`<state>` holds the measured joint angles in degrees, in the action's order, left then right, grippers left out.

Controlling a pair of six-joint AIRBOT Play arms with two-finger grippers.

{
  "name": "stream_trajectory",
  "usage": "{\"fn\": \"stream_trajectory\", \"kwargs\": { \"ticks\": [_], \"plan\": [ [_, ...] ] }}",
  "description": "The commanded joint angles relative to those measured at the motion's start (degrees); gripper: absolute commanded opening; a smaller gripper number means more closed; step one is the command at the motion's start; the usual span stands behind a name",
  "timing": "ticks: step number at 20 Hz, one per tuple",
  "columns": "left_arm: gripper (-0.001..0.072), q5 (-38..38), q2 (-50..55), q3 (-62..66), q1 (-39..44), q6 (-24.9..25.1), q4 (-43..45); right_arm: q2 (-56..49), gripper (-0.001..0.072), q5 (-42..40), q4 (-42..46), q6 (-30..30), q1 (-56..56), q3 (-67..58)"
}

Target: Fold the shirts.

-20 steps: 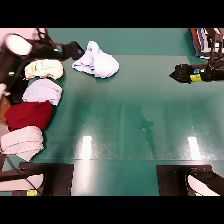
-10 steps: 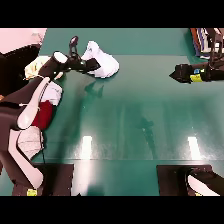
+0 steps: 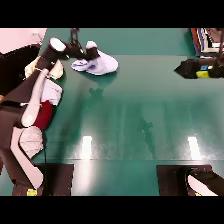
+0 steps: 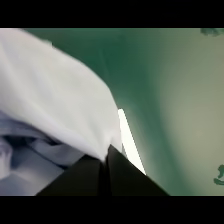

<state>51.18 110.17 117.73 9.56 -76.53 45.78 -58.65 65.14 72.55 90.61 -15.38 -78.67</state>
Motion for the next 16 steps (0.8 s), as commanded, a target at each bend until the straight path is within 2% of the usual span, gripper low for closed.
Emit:
{"fn": "stream_trajectory", "kwargs": {
  "ticks": [1, 5, 7, 10, 11, 12, 13, 16],
  "plan": [
    [0.0018, 4.07, -12.46, 3.39, -0.46, -1.03, 10.29, 2.14, 0.0014, 0.59, 5.35, -1.31, 0.0, -6.62],
    [0.0018, 12.07, -26.6, 3.39, 4.17, -1.03, 20.85, 3.04, 0.0014, 0.98, 7.06, -1.31, 0.94, -14.03],
    [0.0019, 14.4, -29.49, 0.74, 9.42, -1.01, 21.0, 3.04, 0.0014, 1.11, 6.95, -1.31, 1.7, -16.06],
    [0.0024, 13.9, -29.07, -7.74, 19.34, -0.98, 20.87, 3.04, 0.0014, 3.52, 6.78, -1.29, 1.77, -17.92],
    [0.019, 12.48, -28.17, -10.43, 22.45, -0.98, 20.83, 3.06, 0.0014, 4.63, 6.58, -1.29, 1.77, -18.14],
    [0.0536, 10.43, -26.84, -12.52, 25.09, -1.01, 20.9, 3.06, 0.0014, 5.6, 6.6, -1.29, 1.77, -18.12],
    [0.0597, 9.46, -25.57, -13.09, 26.4, -1.05, 21.14, 3.04, 0.0014, 6.62, 6.6, -1.29, 1.77, -18.1],
    [0.0597, 12.17, -26.01, -12.92, 22.03, -2.73, 22.56, 3.04, 0.0014, 8.63, 6.6, -1.29, 1.77, -18.1]
  ]
}}
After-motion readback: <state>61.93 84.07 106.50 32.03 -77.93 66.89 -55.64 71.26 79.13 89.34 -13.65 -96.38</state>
